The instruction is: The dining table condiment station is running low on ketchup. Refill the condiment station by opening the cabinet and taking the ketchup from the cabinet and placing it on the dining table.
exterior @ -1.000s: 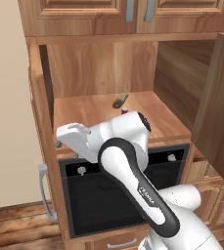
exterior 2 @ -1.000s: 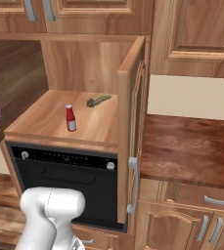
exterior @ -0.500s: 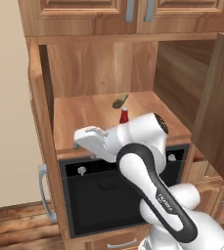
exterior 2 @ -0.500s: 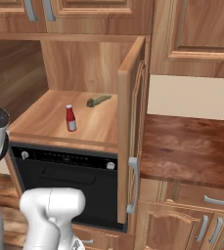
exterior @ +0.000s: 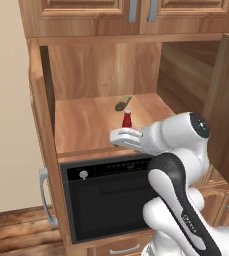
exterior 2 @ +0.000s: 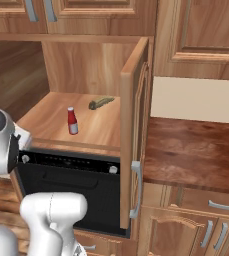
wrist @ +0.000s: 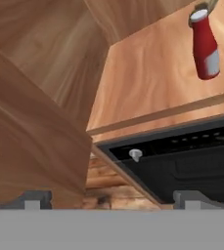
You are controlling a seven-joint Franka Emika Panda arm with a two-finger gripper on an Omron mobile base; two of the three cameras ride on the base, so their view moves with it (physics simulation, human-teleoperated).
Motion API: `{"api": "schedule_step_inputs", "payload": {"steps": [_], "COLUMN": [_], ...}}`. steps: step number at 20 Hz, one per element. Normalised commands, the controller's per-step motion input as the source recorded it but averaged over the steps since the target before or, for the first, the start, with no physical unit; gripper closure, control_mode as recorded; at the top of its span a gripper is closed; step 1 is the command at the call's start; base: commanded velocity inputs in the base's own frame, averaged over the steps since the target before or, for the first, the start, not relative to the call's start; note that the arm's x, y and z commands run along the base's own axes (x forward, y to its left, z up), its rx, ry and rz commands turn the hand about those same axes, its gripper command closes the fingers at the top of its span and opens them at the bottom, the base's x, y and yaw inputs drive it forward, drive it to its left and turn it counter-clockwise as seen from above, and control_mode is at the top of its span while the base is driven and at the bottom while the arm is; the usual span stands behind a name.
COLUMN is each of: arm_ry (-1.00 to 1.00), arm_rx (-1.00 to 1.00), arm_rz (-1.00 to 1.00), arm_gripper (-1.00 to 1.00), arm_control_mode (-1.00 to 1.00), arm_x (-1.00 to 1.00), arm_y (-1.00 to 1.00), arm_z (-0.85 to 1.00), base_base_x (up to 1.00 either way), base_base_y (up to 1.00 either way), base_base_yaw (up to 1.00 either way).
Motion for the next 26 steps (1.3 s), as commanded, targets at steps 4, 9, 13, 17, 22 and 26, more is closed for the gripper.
{"api": "schedule_step_inputs", "payload": {"steps": [4,9,13,17,22,26], "arm_ry": [-0.04,-0.01,-0.01,-0.03,0.02,0.04], "arm_rx": [-0.27,-0.25,-0.14,-0.05,-0.03,-0.05], "arm_rz": [-0.36,-0.28,-0.07,0.00,0.00,0.00], "arm_gripper": [-1.00,-1.00,-1.00,-1.00,-1.00,-1.00], "arm_control_mode": [-1.00,-1.00,-1.00,-1.00,-1.00,-1.00], "arm_x": [0.10,0.27,0.43,0.18,0.09,0.21], "arm_y": [-0.85,-0.77,-0.14,0.00,0.00,0.00], "arm_z": [0.01,-0.10,-0.24,-0.10,-0.11,-0.05], "base_base_x": [0.00,0.00,0.00,0.00,0.00,0.00], "base_base_y": [0.00,0.00,0.00,0.00,0.00,0.00], "base_base_yaw": [0.00,0.00,0.00,0.00,0.00,0.00]}}
